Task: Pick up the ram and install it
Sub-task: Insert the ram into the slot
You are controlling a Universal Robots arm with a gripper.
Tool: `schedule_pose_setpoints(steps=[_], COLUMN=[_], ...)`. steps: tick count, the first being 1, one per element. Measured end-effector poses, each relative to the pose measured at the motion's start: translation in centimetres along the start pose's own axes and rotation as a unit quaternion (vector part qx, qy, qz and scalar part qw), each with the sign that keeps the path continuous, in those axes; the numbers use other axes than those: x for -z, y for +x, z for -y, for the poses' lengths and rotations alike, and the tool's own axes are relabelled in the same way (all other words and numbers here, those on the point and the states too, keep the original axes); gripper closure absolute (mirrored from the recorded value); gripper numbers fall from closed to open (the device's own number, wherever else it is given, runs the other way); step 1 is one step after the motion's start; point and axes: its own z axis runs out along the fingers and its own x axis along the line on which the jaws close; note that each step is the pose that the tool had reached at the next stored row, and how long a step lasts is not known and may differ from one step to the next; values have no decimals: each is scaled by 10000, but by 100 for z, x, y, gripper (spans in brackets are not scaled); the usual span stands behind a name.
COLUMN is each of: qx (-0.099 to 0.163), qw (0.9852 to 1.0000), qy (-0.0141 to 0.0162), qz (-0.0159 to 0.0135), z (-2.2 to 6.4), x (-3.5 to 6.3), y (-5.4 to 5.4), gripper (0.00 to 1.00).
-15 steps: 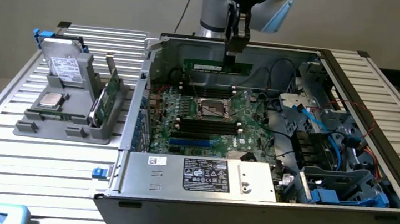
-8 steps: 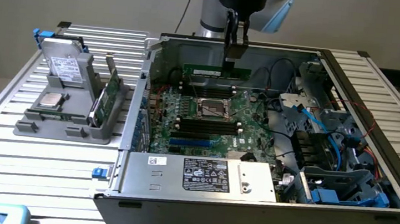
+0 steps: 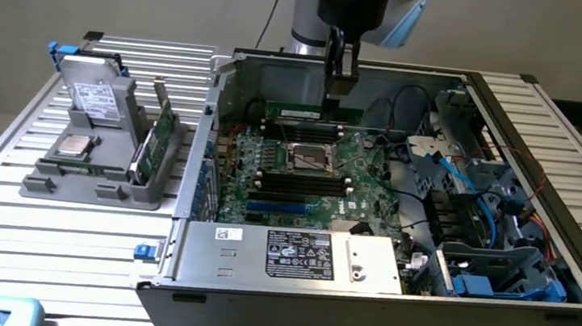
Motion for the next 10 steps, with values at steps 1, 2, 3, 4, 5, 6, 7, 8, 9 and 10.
schedule_pose_setpoints(steps=[1, 2, 3, 4, 5, 6, 7, 8, 9, 10], qx=[0, 0, 0, 0, 0, 0, 0, 0, 0, 0], qw=[10000, 10000, 10000, 10000, 10000, 10000, 10000, 10000, 10000, 10000], qy=[0, 0, 0, 0, 0, 0, 0, 0, 0, 0], qz=[0, 0, -1, -1, 0, 0, 0, 0, 0, 0], z=[1, 2, 3, 4, 5, 6, 7, 8, 9, 10], x=[-18, -37, -55, -73, -91, -109, -128, -145, -163, -181], y=[-1, -2, -2, -3, -4, -5, -5, -6, -7, -8], gripper=[88, 88, 88, 88, 88, 88, 88, 88, 88, 88])
